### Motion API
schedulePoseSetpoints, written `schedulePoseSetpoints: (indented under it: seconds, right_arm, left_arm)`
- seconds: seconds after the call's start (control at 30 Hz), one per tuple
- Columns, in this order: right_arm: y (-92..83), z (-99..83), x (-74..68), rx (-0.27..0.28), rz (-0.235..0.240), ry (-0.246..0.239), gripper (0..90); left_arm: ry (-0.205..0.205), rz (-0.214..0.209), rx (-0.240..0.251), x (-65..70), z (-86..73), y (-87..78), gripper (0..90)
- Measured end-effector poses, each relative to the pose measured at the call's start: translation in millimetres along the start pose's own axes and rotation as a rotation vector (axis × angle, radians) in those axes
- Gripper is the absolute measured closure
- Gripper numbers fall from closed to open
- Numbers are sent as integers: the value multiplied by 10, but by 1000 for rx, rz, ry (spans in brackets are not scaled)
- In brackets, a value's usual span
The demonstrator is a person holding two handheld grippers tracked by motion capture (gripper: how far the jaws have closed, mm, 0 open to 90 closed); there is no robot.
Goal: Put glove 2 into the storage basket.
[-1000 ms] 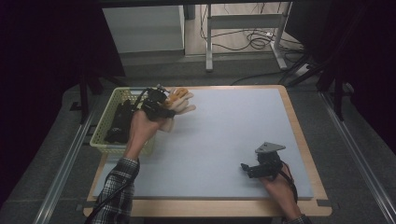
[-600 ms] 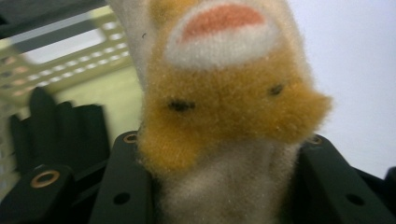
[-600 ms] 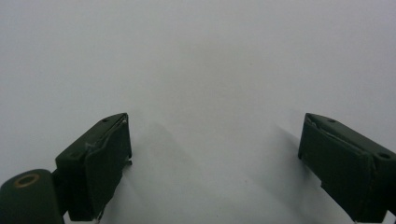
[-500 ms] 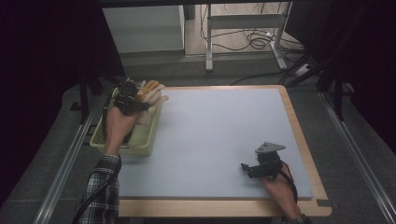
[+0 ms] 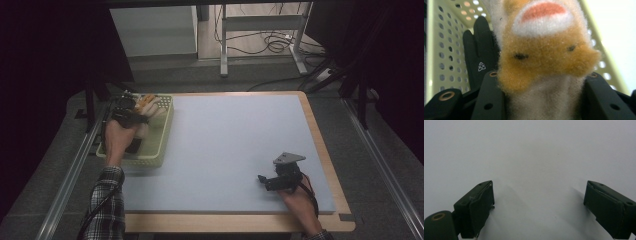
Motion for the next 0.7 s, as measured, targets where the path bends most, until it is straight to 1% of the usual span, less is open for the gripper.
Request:
schedulePoseSetpoints:
  seconds: [0.1, 0.13, 0.27, 0.3, 0.33, 0.4, 0.5, 0.53, 0.6, 0.63, 0.7]
  right_arm:
    - [0, 0, 0, 0, 0, 0, 93]
    - [0, 0, 0, 0, 0, 0, 93]
    - [0, 0, 0, 0, 0, 0, 92]
    - [0, 0, 0, 0, 0, 0, 93]
    - [0, 0, 0, 0, 0, 0, 93]
    - [-1, 0, 0, 0, 0, 0, 93]
    - [0, 0, 0, 0, 0, 0, 93]
    - [0, 0, 0, 0, 0, 0, 93]
    - [-1, 0, 0, 0, 0, 0, 93]
    - [0, 0, 0, 0, 0, 0, 92]
    - [0, 0, 0, 0, 0, 0, 93]
  left_arm:
    - [9, -7, -24, 54, -37, 136, 559]
    - [21, -13, -34, 86, -50, 194, 557]
    - [42, -23, -73, 210, -96, 351, 552]
    - [45, -29, -85, 246, -109, 387, 551]
    - [45, -29, -85, 246, -109, 387, 549]
    - [70, -56, -115, 353, -146, 486, 545]
    - [91, -77, -142, 438, -186, 553, 525]
    - [91, -77, -142, 438, -186, 553, 511]
    - [101, -101, -176, 480, -229, 594, 402]
    - [101, -109, -186, 478, -239, 602, 370]
    - [112, -70, -184, 422, -241, 599, 282]
Point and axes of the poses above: each handheld gripper's, and its own axes: y roughly forward along the jaws, z roughly out of its top, x roughly to its right, the point moved 10 cm from there along y, roughly forward along the jaws, and after that the axes turned 13 degrees about z, right-handed, at the moved point
